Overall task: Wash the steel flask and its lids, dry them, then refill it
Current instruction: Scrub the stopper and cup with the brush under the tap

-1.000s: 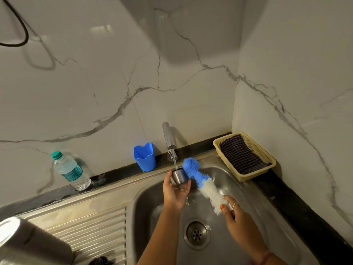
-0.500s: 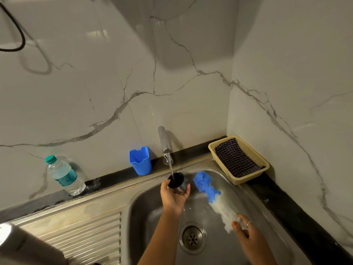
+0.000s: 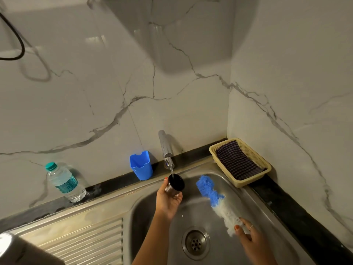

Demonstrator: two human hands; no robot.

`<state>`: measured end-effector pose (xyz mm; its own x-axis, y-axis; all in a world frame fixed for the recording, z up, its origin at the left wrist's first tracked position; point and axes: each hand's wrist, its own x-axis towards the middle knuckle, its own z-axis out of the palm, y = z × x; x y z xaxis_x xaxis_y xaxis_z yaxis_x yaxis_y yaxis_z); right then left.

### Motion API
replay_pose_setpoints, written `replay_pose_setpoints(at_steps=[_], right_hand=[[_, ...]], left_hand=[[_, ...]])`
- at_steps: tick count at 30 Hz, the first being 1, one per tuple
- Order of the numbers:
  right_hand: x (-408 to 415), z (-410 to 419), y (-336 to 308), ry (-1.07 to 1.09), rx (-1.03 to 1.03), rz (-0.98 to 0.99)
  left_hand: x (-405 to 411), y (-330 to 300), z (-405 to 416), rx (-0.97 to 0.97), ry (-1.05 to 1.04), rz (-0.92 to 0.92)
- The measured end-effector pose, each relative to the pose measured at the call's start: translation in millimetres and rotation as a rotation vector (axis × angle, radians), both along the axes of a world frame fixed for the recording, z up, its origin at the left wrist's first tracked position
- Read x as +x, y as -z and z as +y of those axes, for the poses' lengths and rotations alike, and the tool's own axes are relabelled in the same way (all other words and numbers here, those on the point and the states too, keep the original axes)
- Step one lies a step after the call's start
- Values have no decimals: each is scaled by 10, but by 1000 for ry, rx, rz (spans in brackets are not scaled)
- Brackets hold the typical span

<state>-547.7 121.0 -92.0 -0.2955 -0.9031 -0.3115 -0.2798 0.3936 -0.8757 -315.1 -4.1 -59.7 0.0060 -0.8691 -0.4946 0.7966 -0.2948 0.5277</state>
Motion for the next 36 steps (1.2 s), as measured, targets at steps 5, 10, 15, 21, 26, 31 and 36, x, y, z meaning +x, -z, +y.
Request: replay_pose_setpoints(at_steps=[5, 10, 15, 21, 26, 31, 36], right_hand=[[59, -19, -36, 19, -15, 21], [83, -29, -57, 27, -37, 66], [94, -8, -37, 0, -22, 100], [140, -17, -36, -16, 1, 103], [194, -24, -55, -24, 3, 93], [228, -15, -65, -23, 5, 83], [251, -1, -73, -22, 8, 76]], left_hand=[[23, 51, -33, 54, 17, -6], [32, 84, -52, 76, 102, -120], [59, 104, -72, 42, 51, -428], [140, 74, -116, -88, 112, -896], [185, 16, -136, -230, 263, -1202], [258, 63, -150, -312, 377, -1421], [284, 88, -158, -308, 384, -1459]])
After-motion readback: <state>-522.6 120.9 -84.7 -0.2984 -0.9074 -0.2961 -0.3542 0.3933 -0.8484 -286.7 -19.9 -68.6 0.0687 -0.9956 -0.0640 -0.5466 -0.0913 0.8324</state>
